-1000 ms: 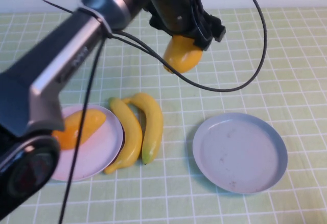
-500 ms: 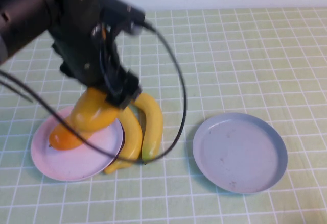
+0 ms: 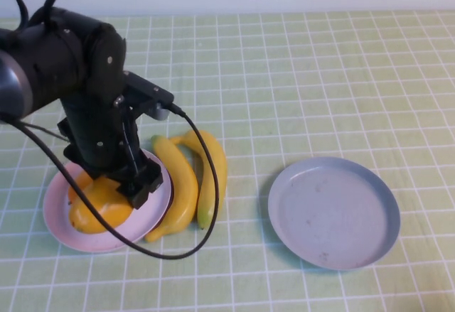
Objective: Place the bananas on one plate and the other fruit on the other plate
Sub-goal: Put one type of fruit in the left plate, then put another type of fruit in the right plate
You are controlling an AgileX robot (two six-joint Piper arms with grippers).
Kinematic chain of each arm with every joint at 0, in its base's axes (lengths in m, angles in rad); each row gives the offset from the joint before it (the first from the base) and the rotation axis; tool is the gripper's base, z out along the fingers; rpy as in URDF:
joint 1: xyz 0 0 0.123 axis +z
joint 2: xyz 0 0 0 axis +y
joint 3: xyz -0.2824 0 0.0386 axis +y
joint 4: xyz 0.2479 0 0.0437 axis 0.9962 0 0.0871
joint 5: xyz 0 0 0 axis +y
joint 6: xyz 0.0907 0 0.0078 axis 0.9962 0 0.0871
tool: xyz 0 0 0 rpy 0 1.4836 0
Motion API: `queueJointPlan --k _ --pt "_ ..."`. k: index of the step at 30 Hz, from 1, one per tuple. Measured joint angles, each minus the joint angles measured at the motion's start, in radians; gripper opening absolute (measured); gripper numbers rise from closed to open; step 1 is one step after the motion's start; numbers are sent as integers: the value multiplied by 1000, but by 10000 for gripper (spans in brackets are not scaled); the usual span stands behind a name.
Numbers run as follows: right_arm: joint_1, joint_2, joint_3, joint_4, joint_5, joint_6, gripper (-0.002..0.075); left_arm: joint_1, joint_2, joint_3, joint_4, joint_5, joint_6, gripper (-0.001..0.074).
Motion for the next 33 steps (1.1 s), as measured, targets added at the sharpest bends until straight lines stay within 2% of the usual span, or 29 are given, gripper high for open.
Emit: queueJointPlan --k 4,11,17,24,26,28,33 --pt "0 0 0 0 0 0 -15 41 35 0 -51 -32 17 534" --pt "0 0 0 0 0 0 -15 42 78 0 -67 -42 65 537" --pt "0 0 0 0 0 0 -15 42 92 0 -43 -47 62 638" --pt "0 0 0 0 0 0 -15 42 92 0 -43 -44 33 654" --pt "0 0 0 0 0 0 -15 42 92 -12 -43 -24 14 613" --pt "0 0 0 0 0 0 -15 42 92 -40 -43 -5 -2 521" --pt "0 0 0 0 0 0 -15 42 70 -113 -49 2 -10 122"
